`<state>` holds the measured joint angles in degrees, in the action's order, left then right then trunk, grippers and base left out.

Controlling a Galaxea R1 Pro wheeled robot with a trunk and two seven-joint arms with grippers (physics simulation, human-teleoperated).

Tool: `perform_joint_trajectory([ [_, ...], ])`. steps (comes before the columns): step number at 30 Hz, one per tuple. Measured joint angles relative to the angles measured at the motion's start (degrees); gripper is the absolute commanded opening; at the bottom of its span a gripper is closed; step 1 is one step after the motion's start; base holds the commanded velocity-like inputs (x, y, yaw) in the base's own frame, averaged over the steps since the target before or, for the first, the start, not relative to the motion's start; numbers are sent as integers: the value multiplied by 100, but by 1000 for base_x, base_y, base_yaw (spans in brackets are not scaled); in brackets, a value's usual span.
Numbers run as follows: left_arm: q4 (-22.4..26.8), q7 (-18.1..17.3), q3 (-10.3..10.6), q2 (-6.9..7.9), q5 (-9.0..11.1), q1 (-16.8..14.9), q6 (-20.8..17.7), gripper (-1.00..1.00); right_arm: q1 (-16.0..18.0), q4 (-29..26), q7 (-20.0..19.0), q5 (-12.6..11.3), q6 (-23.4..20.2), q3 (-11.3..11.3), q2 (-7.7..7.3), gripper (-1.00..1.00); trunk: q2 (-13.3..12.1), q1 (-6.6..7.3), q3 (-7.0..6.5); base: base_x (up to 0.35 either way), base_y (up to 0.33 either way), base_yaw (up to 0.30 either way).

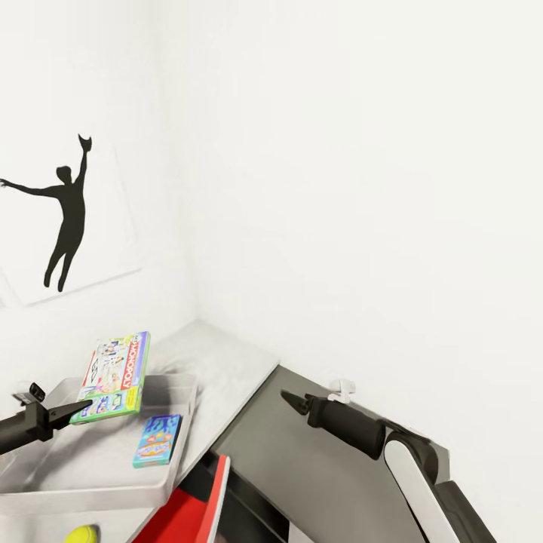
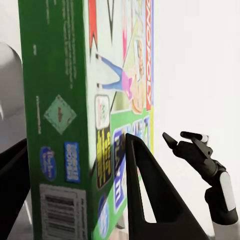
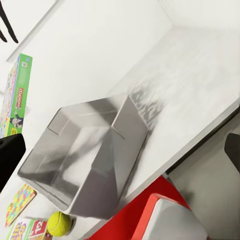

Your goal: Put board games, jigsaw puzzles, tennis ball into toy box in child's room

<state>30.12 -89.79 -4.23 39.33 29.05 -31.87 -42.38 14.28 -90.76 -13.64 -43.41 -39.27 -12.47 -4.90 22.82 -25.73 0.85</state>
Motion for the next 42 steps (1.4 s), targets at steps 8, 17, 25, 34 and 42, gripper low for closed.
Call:
perform_joint_trajectory([
  [8, 0, 0, 2, 0, 2, 0, 0, -100, 0, 0, 18, 7, -1, 0, 0, 100, 0, -2, 0, 53, 13, 0],
  [17, 1, 0, 1, 2, 2, 0, 0, -100, 0, 0, 26, 8, -1, 0, -1, 100, 0, -2, 0, 2, 1, 0],
  [25, -3, 0, -1, 12, 1, 0, 0, -100, 0, 0, 31, 10, -1, 0, 0, 100, 0, -2, 0, 0, 0, 0],
  [34, -6, 1, -11, 27, 2, 0, -7, -100, 0, 126, 56, 19, 45, 0, 18, 100, 0, -2, 0, 0, 0, 0],
  [42, -6, 11, 13, 62, -20, 0, -16, -100, 0, 138, 49, 18, 48, 0, 15, 100, 0, -2, 0, 0, 0, 0],
])
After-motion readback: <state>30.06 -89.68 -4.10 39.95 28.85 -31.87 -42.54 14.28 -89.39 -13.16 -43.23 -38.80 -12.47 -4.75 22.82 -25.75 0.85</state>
